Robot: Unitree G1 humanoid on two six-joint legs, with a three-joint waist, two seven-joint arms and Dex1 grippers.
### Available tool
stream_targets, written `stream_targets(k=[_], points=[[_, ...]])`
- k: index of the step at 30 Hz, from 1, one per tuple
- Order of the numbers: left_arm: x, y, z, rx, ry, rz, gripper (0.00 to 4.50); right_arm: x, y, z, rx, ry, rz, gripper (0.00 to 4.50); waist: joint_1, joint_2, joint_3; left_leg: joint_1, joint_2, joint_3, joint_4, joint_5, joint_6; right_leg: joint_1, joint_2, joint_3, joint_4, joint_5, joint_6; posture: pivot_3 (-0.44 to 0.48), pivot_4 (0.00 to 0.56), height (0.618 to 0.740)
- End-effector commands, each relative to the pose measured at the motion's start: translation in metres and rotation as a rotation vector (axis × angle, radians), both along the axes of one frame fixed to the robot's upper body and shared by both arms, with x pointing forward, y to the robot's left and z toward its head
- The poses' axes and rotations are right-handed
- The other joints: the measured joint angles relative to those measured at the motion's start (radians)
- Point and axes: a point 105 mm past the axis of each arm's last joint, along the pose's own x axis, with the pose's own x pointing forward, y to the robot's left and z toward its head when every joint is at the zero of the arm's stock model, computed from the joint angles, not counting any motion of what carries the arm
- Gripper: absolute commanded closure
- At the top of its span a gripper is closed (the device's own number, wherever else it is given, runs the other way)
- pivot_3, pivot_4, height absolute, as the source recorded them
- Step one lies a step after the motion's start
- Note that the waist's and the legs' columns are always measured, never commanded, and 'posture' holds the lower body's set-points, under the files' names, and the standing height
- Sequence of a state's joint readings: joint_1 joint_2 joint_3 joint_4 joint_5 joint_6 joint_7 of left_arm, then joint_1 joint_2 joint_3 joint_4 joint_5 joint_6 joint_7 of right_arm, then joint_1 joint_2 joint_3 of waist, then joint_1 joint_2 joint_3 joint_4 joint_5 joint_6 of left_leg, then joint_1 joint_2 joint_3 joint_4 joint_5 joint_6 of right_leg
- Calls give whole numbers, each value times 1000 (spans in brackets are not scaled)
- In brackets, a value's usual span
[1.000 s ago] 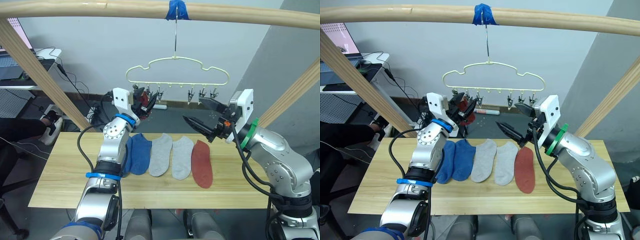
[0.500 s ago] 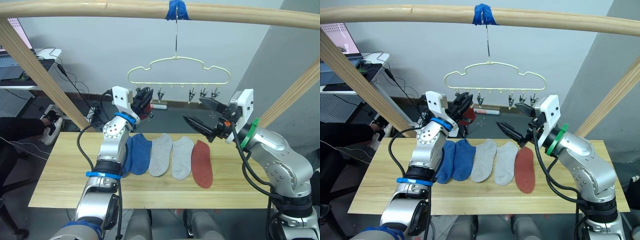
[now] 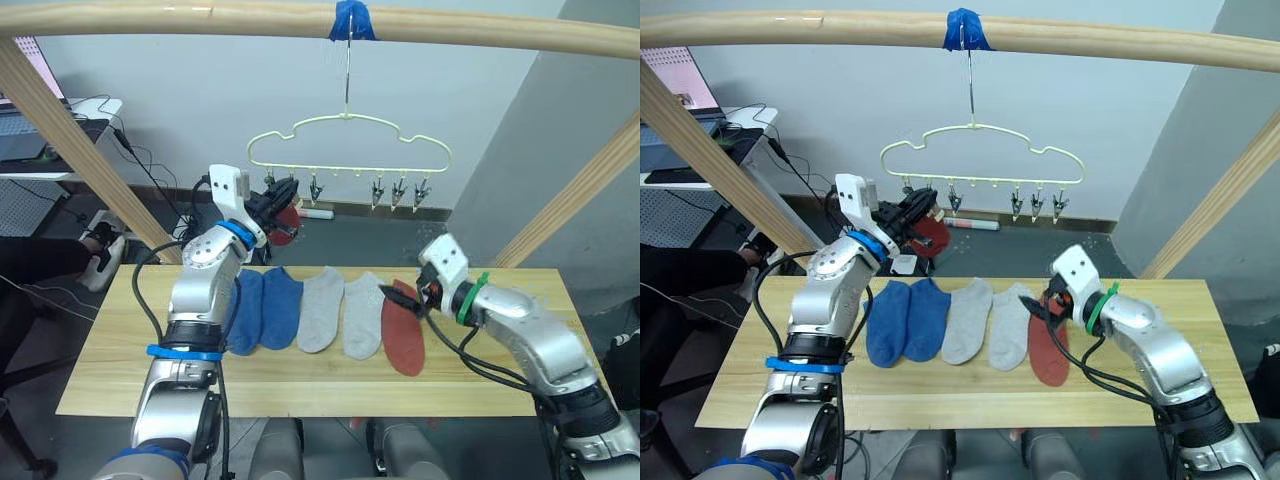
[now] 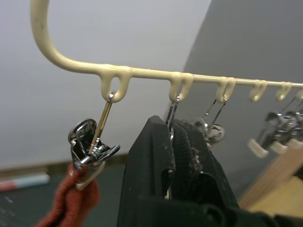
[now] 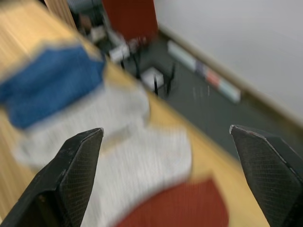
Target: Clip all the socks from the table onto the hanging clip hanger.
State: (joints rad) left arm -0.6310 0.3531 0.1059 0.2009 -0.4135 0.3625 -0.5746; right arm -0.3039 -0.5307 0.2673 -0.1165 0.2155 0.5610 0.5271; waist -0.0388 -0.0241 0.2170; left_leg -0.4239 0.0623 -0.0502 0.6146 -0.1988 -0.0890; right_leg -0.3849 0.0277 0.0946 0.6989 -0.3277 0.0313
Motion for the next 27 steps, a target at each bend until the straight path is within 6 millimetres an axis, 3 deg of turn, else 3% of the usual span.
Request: stream_targets(k=[1,5,10,13,18,24,27], points=[[-8,4,8,-66,105,-63,4489,8,1,-13,-64,-20,19,0,-3,0,0,0,0,0,0,0,0,0,0,0,0,0,0,-15,219,740],[-18,10,20,-104,211,-143,4489,16,-3,-52,-114,101,-24,0,-14,0,0,0,1,0,0,0,0,0,0,0,0,0,0,-3,220,740],[-24,10,21,-93,241,-160,4489,18,-10,-77,-154,175,-57,0,-13,0,0,1,1,0,0,0,0,0,0,0,0,0,0,4,220,740],[-27,7,21,-97,251,-177,4500,14,-15,-85,-185,192,-52,534,-11,0,0,2,1,0,0,0,0,2,0,0,0,0,0,9,223,740],[-32,6,15,-90,279,-189,4500,7,-21,-86,-198,182,-31,2322,-10,0,0,7,0,0,0,0,0,7,0,0,0,0,0,14,223,740],[-32,3,4,-131,395,-197,4500,5,-22,-56,-196,23,18,4408,-9,1,1,8,0,0,0,0,0,8,0,0,-1,-1,3,12,223,740],[-33,0,8,-198,438,-231,4500,0,-15,-30,-205,-95,79,4462,-11,1,1,7,0,0,0,0,0,7,0,1,-1,-2,3,5,221,740]])
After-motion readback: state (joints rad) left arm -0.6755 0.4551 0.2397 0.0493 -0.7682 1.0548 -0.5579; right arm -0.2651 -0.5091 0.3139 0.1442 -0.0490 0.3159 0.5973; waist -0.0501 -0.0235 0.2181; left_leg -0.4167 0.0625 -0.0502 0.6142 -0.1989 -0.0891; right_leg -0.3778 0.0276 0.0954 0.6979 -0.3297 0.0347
